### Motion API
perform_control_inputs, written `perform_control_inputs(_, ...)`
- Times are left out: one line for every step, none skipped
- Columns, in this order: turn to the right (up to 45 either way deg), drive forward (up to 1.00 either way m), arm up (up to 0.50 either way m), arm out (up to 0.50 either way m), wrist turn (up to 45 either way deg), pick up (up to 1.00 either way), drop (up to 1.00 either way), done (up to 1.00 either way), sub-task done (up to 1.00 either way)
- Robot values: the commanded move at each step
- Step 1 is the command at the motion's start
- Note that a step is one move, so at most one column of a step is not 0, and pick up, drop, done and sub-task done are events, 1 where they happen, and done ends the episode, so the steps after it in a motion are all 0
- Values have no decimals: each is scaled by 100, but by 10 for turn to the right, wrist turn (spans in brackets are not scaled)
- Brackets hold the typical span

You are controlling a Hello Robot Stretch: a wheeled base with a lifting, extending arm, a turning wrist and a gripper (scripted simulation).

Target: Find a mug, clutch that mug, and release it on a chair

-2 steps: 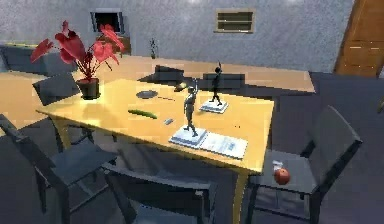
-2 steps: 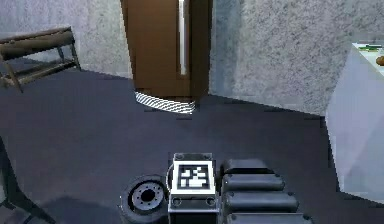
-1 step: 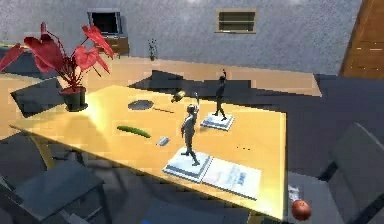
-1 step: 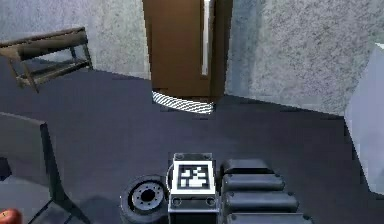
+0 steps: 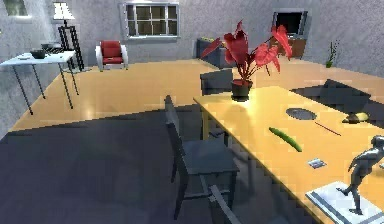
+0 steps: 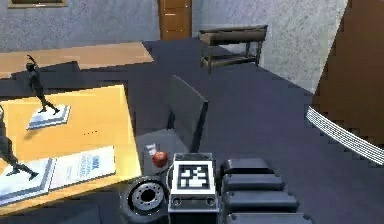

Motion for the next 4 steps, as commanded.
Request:
perform_control_inputs(-180,0,0,0,0,0,0,0,0)
perform_control_inputs(450,0,0,0,0,0,0,0,0)
perform_control_inputs(120,0,0,0,0,0,0,0,0)
perform_control_inputs(-450,0,0,0,0,0,0,0,0)
